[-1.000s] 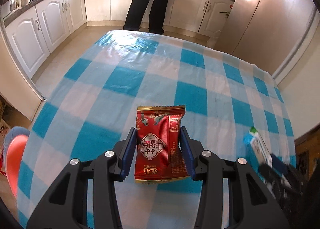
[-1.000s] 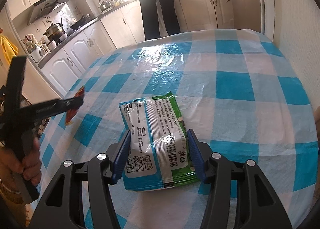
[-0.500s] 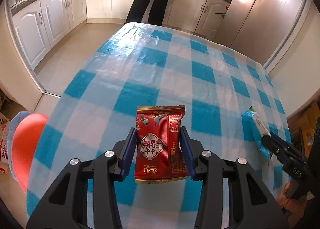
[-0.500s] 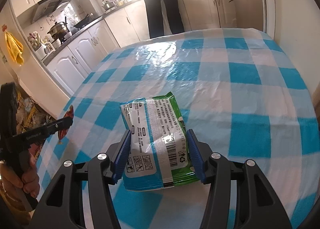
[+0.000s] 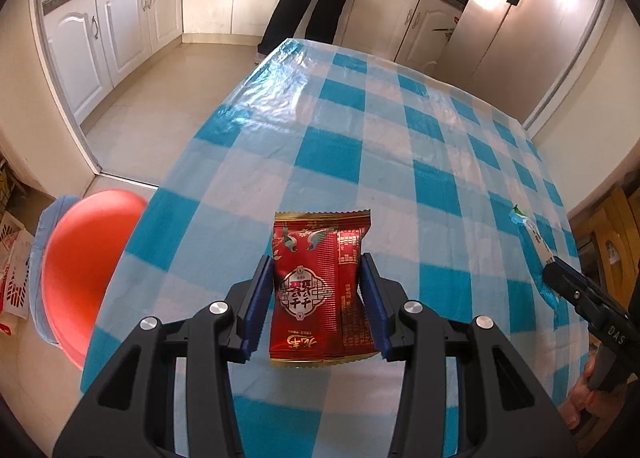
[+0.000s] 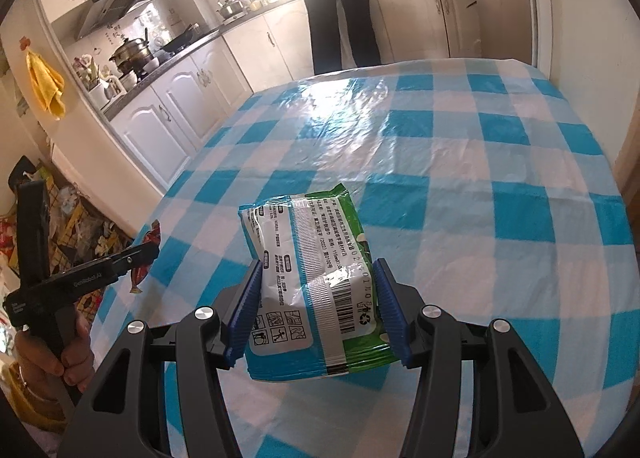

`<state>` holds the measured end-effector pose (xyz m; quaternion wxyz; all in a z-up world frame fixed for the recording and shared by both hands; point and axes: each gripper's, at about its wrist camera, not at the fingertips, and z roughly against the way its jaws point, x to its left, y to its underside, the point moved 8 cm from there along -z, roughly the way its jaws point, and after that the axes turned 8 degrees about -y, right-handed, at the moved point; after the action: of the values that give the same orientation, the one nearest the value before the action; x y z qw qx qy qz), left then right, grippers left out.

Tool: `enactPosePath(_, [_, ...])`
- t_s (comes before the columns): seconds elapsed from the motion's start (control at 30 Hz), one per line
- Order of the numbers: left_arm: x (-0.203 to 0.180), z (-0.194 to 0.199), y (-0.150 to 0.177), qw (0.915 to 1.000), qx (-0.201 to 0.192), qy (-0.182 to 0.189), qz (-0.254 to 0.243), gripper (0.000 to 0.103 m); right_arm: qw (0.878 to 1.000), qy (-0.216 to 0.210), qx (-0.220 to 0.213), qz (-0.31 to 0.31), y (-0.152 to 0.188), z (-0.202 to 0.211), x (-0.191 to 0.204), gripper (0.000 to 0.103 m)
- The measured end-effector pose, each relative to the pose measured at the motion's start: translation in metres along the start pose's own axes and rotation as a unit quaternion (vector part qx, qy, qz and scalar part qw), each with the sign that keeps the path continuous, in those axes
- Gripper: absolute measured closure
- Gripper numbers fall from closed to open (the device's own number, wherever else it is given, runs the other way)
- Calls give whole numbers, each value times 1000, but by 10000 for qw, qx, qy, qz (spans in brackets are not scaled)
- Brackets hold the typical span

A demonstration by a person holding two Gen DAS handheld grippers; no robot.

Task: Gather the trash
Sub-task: 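Carry the red sachet and blue-green snack bag toward the red bucket, then open the left tool over the bucket while the right tool releases the blue-green bag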

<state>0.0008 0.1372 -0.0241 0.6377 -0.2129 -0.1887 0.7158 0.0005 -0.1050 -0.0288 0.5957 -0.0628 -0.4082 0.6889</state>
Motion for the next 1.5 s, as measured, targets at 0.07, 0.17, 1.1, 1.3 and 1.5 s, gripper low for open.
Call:
enactPosePath(0.07, [4, 3, 6, 10000, 3, 39, 22, 58, 10000, -11, 26, 9, 4, 0, 7, 47])
enactPosePath(0.17, [10, 8, 13, 9999, 3, 108, 32, 58, 9999, -87, 77, -29, 9, -1, 16, 47])
enactPosePath(1.1, [224, 37, 39, 9803, -241, -804, 1790, 58, 9654, -1471, 1333, 1693, 19, -110, 243, 47])
enactPosePath(1.3, [254, 13, 43, 9731, -43, -985, 2084, 58, 9534, -1739, 1546, 1922, 15, -147, 285, 47])
enactPosePath(1.5, [260, -7, 46, 9727, 147, -1051, 2066, 58, 9479, -1828, 1782, 1908, 16, -183, 306, 47])
